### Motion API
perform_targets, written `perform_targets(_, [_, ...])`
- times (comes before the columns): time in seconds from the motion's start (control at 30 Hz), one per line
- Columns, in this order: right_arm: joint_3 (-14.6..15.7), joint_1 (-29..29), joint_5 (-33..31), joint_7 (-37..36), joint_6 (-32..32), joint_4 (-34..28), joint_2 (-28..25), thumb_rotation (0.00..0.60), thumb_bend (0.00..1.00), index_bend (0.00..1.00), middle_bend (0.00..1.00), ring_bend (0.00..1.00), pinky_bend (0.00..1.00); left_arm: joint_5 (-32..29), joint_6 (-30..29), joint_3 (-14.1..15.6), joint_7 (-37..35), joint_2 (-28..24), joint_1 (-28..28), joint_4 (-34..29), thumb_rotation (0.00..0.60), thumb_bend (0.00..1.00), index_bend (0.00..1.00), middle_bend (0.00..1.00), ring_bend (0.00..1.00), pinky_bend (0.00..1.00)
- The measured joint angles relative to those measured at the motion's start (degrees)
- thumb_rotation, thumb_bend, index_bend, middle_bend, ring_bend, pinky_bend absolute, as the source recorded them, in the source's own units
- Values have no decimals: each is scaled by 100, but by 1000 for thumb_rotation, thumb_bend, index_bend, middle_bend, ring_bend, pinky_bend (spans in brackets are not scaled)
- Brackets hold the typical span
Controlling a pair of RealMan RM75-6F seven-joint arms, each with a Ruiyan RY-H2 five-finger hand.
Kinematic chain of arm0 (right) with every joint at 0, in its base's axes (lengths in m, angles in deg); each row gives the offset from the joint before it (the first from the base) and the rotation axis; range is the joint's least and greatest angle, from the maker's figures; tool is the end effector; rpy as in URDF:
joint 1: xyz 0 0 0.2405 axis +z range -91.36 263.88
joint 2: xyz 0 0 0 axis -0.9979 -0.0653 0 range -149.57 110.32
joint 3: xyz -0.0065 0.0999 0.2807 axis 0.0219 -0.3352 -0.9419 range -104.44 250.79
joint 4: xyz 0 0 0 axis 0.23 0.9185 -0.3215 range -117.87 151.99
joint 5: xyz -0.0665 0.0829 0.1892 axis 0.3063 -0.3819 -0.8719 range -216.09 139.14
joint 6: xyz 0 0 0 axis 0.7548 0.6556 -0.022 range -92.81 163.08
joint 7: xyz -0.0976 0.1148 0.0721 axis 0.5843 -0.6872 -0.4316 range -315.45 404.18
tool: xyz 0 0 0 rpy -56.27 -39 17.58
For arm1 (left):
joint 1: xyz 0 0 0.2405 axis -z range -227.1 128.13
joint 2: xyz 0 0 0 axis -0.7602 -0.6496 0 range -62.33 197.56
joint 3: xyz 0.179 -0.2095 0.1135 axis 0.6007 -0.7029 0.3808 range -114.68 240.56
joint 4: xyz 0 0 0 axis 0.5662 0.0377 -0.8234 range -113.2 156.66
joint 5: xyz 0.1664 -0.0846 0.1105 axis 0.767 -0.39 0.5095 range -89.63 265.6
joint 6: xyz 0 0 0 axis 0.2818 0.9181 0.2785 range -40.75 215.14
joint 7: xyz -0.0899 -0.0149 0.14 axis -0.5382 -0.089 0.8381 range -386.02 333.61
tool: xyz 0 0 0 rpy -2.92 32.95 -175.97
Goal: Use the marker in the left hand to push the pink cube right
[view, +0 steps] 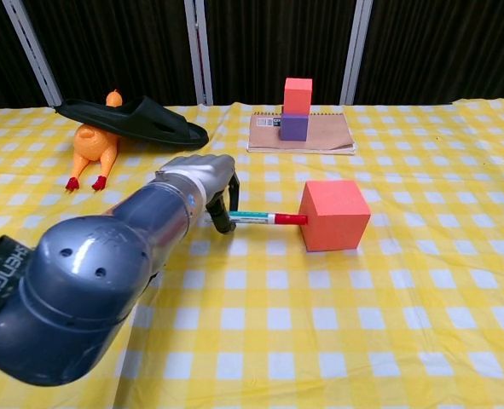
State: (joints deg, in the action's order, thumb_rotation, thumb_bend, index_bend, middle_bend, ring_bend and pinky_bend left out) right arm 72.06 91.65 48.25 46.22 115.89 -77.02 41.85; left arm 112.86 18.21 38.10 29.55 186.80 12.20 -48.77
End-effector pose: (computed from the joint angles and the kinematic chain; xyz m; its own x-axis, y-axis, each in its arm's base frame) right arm -0.3522 -0.2033 0.1676 0.4423 -0.1019 0.8911 -0.8968 -0.0332 0.4413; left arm -0.0469 0.4020 -0.1602 0.4675 0.3396 0.8162 0.8810 -0.1032 -0.4617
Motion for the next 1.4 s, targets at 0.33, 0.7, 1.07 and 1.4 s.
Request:
perform_targets(0.33, [4, -10, 4, -46, 7, 0, -22, 600, 355, 0, 0, 0, 0, -123, 172, -448, 150, 536, 533, 748, 600, 457, 569, 110, 0, 63])
perform_targets(0.7, [8, -45, 6, -77, 56, 1, -47, 600, 354, 0, 0, 0, 0, -64, 189, -592, 139, 658, 635, 770, 600, 456, 565, 109, 0, 63])
perform_targets(1.07, [0, -64, -23, -33, 67, -9, -47, 600, 354, 0, 0, 0, 0, 145, -73, -6, 93, -314, -226, -389, 600, 456, 562, 107, 0, 63])
perform_targets(1.4, [-9, -59, -40, 39, 54, -25, -26, 600, 355, 0, 0, 0, 0, 538, -159, 823, -301, -2017, -1313, -1818, 600, 451, 553, 107, 0, 63])
